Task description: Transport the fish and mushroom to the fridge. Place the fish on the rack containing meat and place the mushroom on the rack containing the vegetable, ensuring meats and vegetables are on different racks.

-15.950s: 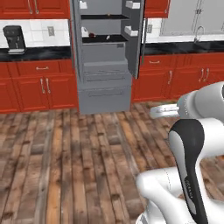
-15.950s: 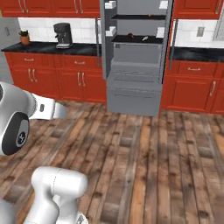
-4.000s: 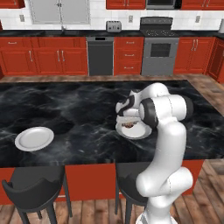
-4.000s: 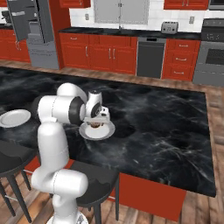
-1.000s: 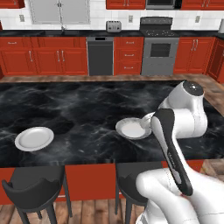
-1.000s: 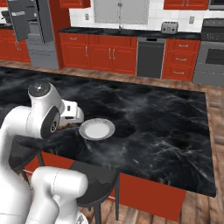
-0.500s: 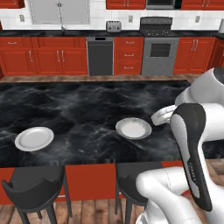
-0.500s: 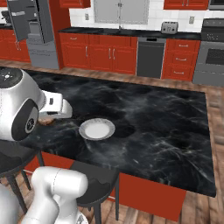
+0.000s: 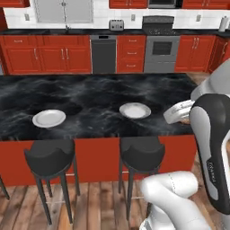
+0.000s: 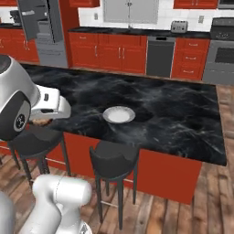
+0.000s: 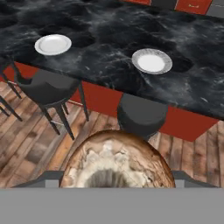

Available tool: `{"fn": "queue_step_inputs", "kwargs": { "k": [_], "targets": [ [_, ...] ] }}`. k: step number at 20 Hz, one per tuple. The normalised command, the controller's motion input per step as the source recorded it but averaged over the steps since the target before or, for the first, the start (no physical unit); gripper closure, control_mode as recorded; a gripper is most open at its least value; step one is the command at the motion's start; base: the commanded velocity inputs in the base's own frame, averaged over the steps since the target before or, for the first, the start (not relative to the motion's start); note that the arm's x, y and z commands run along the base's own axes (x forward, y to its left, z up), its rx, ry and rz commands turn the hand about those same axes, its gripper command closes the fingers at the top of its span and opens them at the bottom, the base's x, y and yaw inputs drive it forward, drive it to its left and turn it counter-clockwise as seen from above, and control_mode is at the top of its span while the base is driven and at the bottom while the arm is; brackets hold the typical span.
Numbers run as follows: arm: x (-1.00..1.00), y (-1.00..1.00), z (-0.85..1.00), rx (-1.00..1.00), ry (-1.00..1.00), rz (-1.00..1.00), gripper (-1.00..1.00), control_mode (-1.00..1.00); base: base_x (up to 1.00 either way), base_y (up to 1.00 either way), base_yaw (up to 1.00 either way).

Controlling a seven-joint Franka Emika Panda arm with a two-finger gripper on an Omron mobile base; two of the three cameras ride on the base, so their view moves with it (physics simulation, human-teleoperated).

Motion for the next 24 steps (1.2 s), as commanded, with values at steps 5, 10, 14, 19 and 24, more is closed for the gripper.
{"fn": "queue_step_inputs", "kwargs": {
  "k": [5,10,14,19,24],
  "targets": [
    [0.0,0.0,0.0,0.0,0.0,0.0,1.0,1.0,-0.48,1.0,0.0],
    [0.0,0.0,0.0,0.0,0.0,0.0,1.0,1.0,-0.02,1.0,0.0],
    [0.0,0.0,0.0,0.0,0.0,0.0,1.0,1.0,0.0,1.0,0.0],
    [0.0,0.0,0.0,0.0,0.0,0.0,1.0,1.0,0.0,1.0,0.0],
    [0.0,0.0,0.0,0.0,0.0,0.0,1.0,1.0,0.06,1.0,0.0]
  ]
}}
